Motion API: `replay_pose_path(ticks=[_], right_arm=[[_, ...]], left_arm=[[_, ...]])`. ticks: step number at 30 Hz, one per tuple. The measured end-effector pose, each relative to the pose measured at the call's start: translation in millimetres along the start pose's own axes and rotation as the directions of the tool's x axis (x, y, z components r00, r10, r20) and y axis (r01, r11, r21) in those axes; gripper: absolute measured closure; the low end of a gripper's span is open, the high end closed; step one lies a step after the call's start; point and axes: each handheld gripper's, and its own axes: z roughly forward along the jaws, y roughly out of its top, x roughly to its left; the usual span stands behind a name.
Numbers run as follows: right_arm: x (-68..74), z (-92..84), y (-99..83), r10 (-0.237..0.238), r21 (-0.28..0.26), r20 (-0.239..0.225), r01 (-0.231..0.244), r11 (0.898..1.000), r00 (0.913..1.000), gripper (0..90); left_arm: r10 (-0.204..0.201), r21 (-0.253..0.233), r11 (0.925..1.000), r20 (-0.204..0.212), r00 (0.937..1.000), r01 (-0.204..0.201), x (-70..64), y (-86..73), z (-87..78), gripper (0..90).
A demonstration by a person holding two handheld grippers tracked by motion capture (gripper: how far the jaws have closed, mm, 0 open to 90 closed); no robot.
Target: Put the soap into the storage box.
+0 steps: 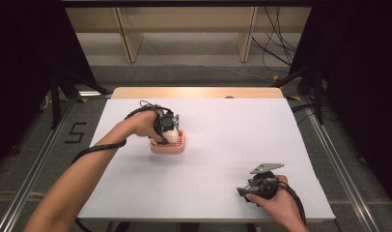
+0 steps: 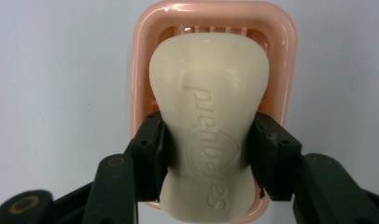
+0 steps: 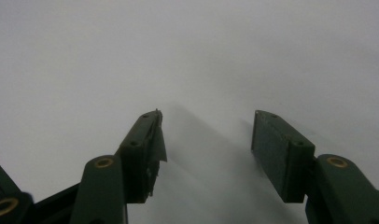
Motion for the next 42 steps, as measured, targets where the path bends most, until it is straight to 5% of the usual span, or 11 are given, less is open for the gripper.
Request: replay_pose_path(ticks=[42], right_arm=[[-0.4,0.2,-0.2,-0.001,-0.001,0.000,0.001,1.000,1.0000,43.4]], left_arm=[[-0.013,0.025,0.9996,0.038,0.9992,0.012,2.6,1.7,10.0,49.6]])
